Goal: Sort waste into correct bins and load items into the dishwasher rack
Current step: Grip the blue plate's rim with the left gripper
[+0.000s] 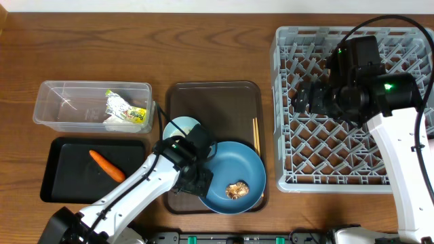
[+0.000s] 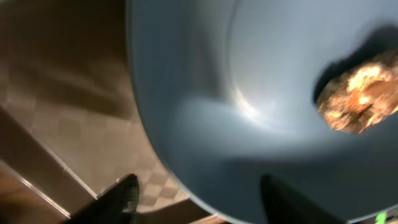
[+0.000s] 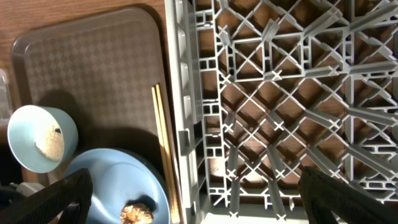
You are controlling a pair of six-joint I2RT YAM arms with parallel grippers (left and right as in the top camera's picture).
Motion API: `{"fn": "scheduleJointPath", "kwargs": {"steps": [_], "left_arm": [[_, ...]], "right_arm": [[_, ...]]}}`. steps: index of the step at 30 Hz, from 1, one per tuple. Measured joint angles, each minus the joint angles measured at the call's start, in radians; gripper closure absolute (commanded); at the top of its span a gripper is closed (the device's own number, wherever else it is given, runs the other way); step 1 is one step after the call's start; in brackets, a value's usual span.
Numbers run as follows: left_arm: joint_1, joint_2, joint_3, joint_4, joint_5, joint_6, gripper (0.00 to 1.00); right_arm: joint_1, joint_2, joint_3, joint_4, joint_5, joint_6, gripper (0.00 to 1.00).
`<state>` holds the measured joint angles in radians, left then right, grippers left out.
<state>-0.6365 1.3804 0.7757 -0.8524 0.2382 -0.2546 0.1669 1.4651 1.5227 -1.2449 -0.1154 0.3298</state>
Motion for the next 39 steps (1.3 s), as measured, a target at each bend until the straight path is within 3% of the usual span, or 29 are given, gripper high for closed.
{"fn": "scheduleJointPath", "kwargs": {"steps": [27, 30, 31, 34, 36, 39], "left_arm": [[-0.002, 0.019, -0.031, 0.099, -0.009, -0.023, 0.64], [-0.001, 0.019, -0.031, 0.109, -0.012, -0.041, 0.81], [-0.002, 0.019, -0.031, 0.115, -0.013, -0.042, 0.81], [-0.002, 0.019, -0.031, 0.119, -0.018, -0.041, 0.81], [-0.002, 0.019, -0.031, 0.120, -0.021, -0.038, 0.67], [-0.002, 0.020, -0.031, 0.120, -0.037, -0.043, 0.65]], "right_arm": [[0.000, 0.000, 0.000, -0.004, 0.000, 0.000, 0.01], [0.000, 0.000, 0.000, -0.004, 0.000, 0.000, 0.01], [0.000, 0.000, 0.000, -0.004, 0.000, 0.000, 0.01], [0.000, 0.000, 0.000, -0.007, 0.000, 0.000, 0.01], [0.000, 0.000, 0.000, -0.011, 0.000, 0.000, 0.01], [0.000, 0.000, 0.000, -0.011, 0.000, 0.000, 0.01]]}}
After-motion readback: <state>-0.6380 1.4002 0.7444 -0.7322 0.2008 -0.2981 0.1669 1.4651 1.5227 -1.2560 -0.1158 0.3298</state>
